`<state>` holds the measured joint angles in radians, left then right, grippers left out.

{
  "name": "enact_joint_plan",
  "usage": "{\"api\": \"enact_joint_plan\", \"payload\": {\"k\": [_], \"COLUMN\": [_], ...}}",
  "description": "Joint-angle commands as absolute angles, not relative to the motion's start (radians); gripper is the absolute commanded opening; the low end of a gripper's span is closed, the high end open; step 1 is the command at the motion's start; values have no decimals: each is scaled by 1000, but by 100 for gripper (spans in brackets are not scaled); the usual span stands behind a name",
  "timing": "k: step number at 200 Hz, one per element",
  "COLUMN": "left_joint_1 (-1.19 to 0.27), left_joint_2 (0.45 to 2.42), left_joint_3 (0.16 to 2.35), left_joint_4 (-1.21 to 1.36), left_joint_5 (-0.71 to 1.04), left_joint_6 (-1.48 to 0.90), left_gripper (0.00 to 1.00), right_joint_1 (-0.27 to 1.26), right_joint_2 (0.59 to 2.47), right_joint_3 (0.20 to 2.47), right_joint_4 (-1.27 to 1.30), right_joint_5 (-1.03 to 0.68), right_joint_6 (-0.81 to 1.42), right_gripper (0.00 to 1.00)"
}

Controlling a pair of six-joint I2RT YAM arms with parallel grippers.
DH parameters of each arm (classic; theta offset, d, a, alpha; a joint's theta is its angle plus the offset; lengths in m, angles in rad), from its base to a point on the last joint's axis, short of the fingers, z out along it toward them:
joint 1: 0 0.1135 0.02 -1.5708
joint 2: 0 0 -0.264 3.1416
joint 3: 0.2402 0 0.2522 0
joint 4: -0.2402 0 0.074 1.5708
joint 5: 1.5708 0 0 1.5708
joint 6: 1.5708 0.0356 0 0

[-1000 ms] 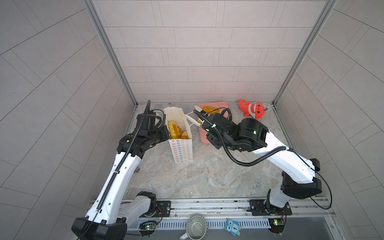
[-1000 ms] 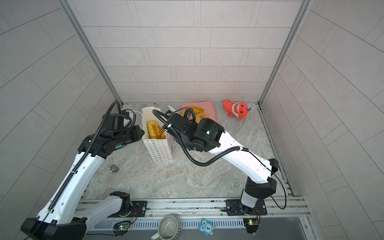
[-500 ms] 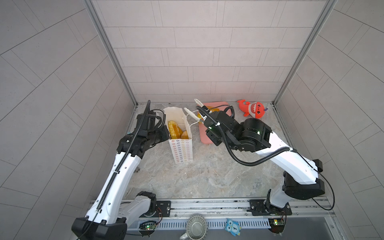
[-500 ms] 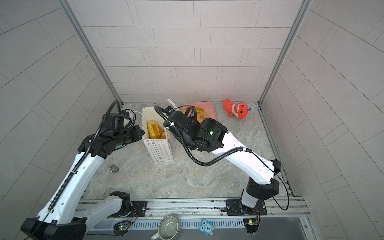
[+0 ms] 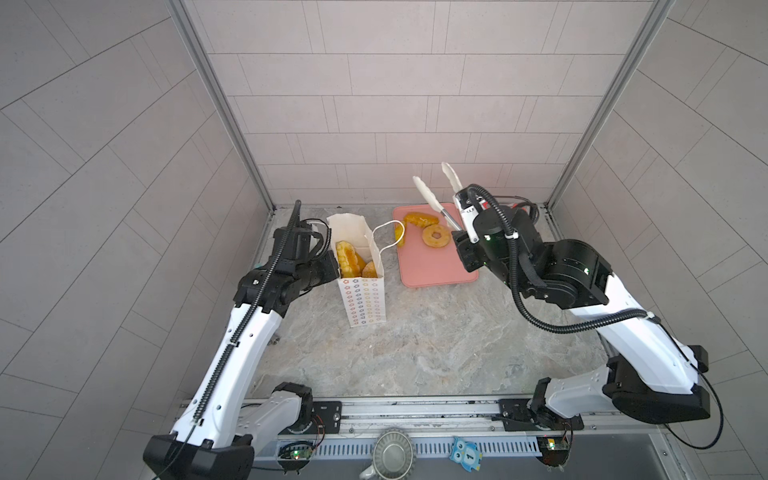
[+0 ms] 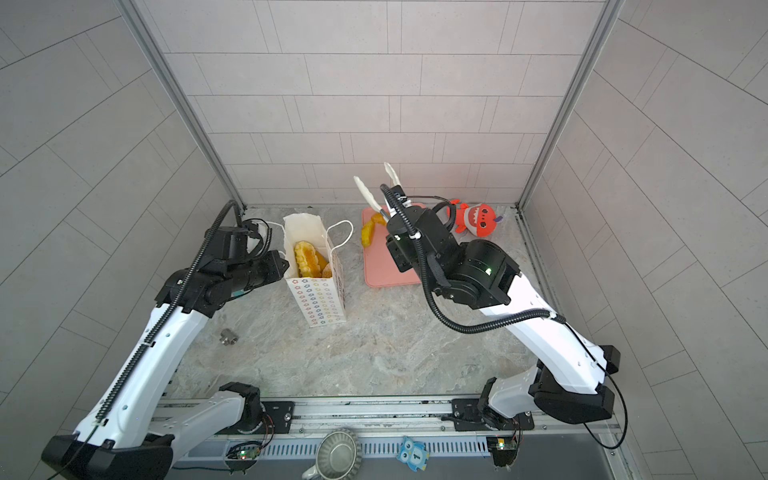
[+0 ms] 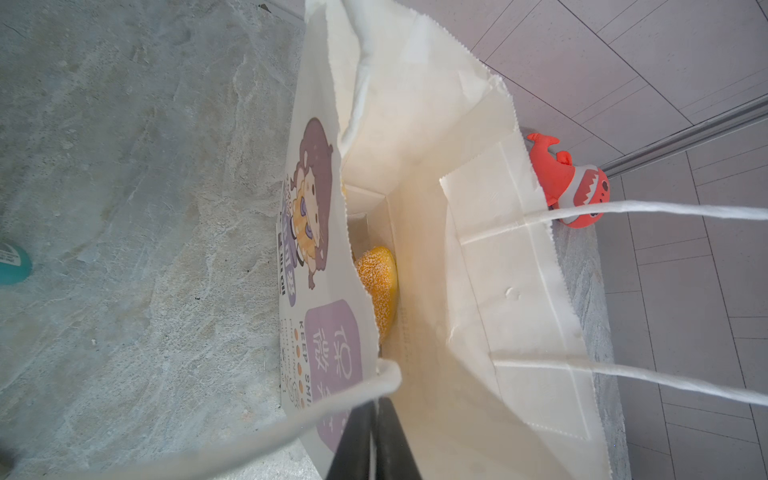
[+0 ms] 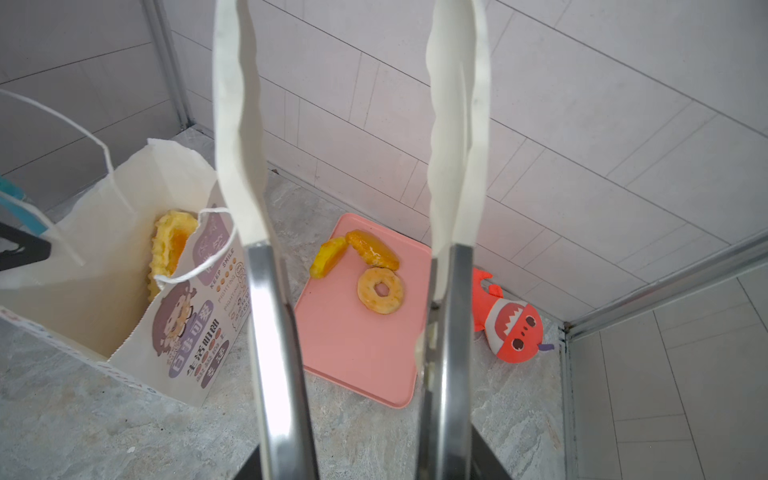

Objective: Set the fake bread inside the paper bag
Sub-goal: 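Lift the empty tongs out of the bag and move back over the tray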

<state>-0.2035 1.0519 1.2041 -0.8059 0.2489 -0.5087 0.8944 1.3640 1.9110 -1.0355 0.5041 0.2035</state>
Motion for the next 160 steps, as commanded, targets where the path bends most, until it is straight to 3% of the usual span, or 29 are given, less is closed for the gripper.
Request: {"api": "enact_joint_plan", "payload": {"k": [1, 60, 160], "left_joint_1": [-206, -206, -206], "left_joint_2": [1040, 1040, 1043], "left_joint_3": [1211, 1208, 1202], "left_joint_4": [-799, -799, -798], "left_joint_5": [247, 247, 246], "left_joint_6": [-513, -512, -508], "left_gripper": [10, 10, 10], "right_joint_1": [807, 605, 542], "right_joint_2": [1316, 1296, 1421], "right_joint_3": [1863, 1718, 1644], "right_joint_4": [-968, -924, -876], "right_joint_5": [415, 226, 94], "right_joint_6": [266, 331, 352], "right_gripper": [50, 50, 50]}}
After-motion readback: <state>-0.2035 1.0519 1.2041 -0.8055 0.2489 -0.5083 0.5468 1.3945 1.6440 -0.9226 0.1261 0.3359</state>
